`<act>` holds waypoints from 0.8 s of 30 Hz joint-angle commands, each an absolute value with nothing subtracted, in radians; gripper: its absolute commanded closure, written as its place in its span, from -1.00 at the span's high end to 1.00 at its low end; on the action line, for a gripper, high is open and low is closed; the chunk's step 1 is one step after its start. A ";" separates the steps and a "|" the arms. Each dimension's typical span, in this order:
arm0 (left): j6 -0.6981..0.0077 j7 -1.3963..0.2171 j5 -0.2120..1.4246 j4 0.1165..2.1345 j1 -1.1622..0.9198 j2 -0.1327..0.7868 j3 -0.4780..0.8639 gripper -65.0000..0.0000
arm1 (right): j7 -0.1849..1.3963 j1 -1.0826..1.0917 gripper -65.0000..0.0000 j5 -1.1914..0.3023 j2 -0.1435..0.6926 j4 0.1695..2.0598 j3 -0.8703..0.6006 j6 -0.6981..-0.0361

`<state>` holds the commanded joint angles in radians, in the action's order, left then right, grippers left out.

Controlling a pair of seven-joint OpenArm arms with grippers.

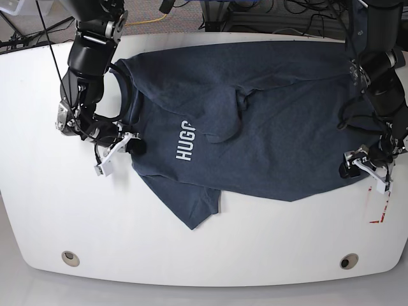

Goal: Fold the T-shirt properly
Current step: 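Grasp the shirt's side edge with both grippers, spaced along it, then lift the grasped edge and fold it over toward the collar edge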

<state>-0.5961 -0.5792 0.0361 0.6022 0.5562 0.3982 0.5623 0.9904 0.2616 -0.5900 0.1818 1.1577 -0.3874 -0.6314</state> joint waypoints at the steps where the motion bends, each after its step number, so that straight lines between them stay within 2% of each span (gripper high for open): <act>1: -0.598 -0.579 0.036 0.602 0.556 0.398 0.562 0.68 | 0.990 0.262 -0.84 -0.590 0.182 1.158 -0.387 -0.631; 6: -0.596 -0.572 0.038 0.601 0.556 0.390 0.567 0.44 | 0.990 0.260 -0.84 -0.590 0.180 1.158 -0.387 -0.631; 8: -0.593 -0.556 0.038 0.602 0.556 0.374 0.567 0.15 | 0.990 0.260 -0.84 -0.590 0.180 1.158 -0.387 -0.631; 9: -0.591 -0.542 0.038 0.602 0.556 0.371 0.567 -0.06 | 0.990 0.260 -0.84 -0.590 0.180 1.158 -0.387 -0.631; 13: -0.591 -0.483 0.036 0.604 0.555 0.363 0.568 -1.00 | 0.990 0.259 -0.85 -0.590 0.180 1.170 -0.392 -0.631; 17: -0.596 -0.496 0.038 0.628 0.552 0.363 0.568 -1.00 | 0.990 0.249 -0.87 -0.588 0.185 1.256 -0.394 -0.631; 19: -0.605 -0.547 0.038 0.722 0.532 0.357 0.572 -1.00 | 0.993 0.236 -1.00 -0.587 0.197 1.291 -0.394 -0.631; 21: -0.641 -0.596 0.038 0.849 0.486 0.337 0.572 -1.00 | 0.997 0.231 -1.00 -0.590 0.222 1.313 -0.394 -0.631; 24: -0.654 -0.662 0.038 1.040 0.417 0.305 0.572 -1.00 | 0.997 0.213 -1.00 -0.591 0.237 1.316 -0.394 -0.631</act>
